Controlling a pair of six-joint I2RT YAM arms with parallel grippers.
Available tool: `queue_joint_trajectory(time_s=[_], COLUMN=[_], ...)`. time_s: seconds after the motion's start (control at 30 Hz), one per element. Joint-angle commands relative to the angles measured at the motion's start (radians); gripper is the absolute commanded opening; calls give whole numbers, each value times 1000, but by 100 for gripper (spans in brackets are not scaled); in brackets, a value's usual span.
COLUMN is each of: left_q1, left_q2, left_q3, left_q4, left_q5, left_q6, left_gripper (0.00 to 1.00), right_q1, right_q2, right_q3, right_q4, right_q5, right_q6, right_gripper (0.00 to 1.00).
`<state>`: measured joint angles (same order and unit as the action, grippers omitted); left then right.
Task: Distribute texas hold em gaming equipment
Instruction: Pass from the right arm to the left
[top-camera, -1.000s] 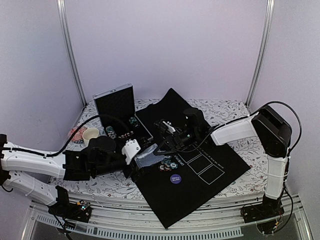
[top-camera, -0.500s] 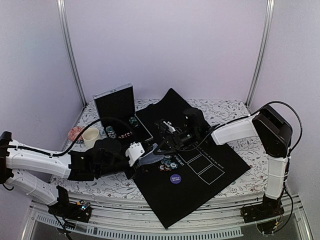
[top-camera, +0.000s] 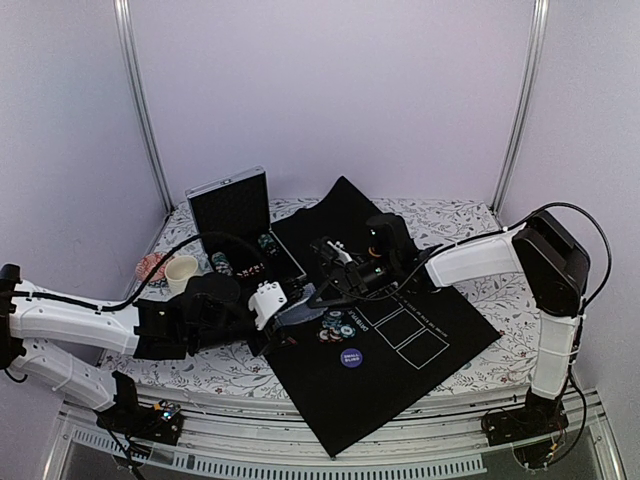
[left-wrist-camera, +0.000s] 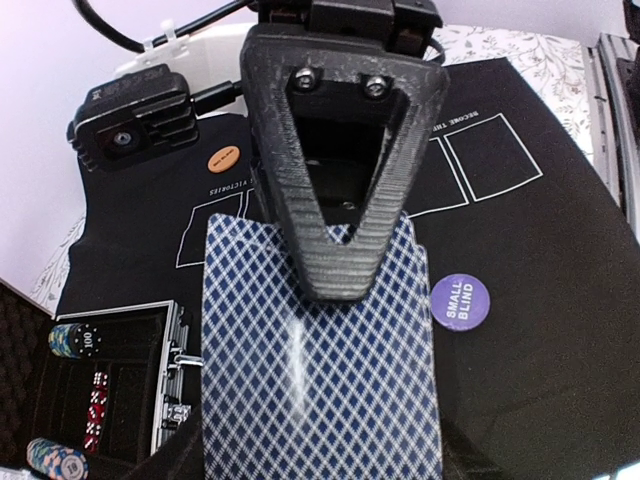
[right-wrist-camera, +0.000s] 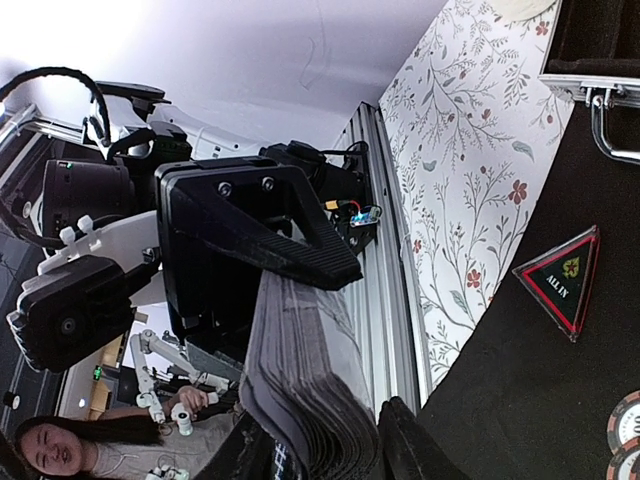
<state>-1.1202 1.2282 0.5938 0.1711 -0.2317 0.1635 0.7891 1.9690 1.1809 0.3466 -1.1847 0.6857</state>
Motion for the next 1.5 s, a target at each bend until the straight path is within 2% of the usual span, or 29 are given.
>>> queue_joint_trajectory(time_s=[0.0,0.2,0.37,0.53,0.73,1.1,1.47], left_q1=[14,15,15,15,15,15,15], left_q2=[-21,-25,-34,-44,-45,-38,-38], left_q3=[36,43,42,35,32,32,29], left_q4=[1,-6,-12,-18,-26,-27,-39], left_q5=[-14,-18,-27,-28,-34,-38,-41], left_q6=[-1,7,8,13,12,13,3], left_gripper=[49,49,49,49,49,49,49], right_q1=[-1,-2,-2,-10,-13,-11,-11], right_q2=[-35,-30,-40,-66,-71,-106,-130], right_q3=[57,76,125,132,140,184,210], right_q4=[-109,-173,-349,-403,-436,-524,-588], right_q5=[43,76,167,210,223,284,332], right_q6=[-86,-131,-238,-298,-320,-371,-410], right_gripper=[40,52,54,54,46,46,24])
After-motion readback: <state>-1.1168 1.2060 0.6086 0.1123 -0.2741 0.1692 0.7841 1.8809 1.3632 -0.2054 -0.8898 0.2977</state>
